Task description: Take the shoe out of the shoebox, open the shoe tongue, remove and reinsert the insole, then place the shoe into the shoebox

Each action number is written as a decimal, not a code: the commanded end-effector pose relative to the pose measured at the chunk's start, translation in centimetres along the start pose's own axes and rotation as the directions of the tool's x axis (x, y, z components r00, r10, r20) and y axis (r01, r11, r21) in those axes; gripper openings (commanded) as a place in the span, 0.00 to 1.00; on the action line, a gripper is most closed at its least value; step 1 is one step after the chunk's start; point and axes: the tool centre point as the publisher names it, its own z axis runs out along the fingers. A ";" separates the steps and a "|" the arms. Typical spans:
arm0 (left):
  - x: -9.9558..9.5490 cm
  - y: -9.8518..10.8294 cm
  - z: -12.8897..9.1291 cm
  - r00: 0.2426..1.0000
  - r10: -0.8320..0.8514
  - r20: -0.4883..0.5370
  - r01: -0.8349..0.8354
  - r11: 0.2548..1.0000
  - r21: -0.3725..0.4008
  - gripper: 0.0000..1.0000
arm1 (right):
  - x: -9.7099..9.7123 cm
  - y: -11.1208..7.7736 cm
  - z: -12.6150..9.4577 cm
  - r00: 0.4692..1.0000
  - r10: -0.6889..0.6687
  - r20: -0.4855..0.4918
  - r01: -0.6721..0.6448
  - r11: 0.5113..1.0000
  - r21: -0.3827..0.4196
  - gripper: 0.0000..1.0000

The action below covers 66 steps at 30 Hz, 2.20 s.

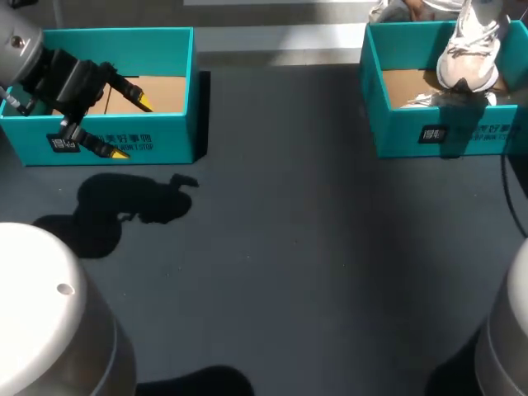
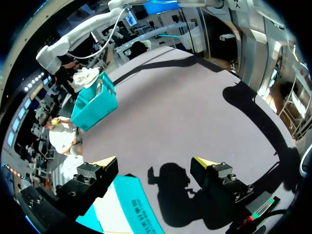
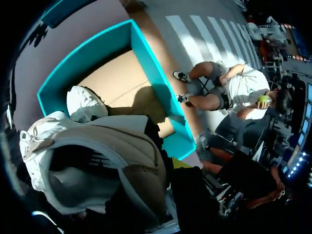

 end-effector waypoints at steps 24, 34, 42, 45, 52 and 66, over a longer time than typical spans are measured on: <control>0.1 -0.1 0.0 1.000 0.000 0.000 0.000 1.000 -0.004 1.00 | 2.2 -3.6 0.1 0.545 0.838 -0.031 -0.832 0.545 0.104 0.00; 0.1 -0.1 0.0 1.000 0.000 0.000 0.000 1.000 -0.004 1.00 | 2.2 -3.2 -0.4 0.509 0.860 -0.025 -0.859 0.510 0.042 0.00; 0.1 -0.1 0.0 1.000 0.000 0.000 0.000 1.000 -0.004 1.00 | 2.4 -3.4 -0.3 0.517 0.856 -0.020 -0.855 0.517 0.045 0.00; 0.1 -0.1 0.0 1.000 0.000 0.000 0.000 1.000 -0.004 1.00 | 2.8 -3.8 0.6 0.494 0.869 -0.005 -0.868 0.494 0.047 0.00; 0.1 -0.1 0.0 1.000 0.000 0.000 0.000 1.000 -0.004 1.00 | 3.2 -5.0 3.0 0.432 0.902 0.007 -0.901 0.431 0.057 0.00; 0.1 -0.1 0.0 1.000 0.000 0.000 0.000 1.000 -0.004 1.00 | 2.6 -5.5 6.3 0.388 0.922 0.014 -0.920 0.386 0.060 0.00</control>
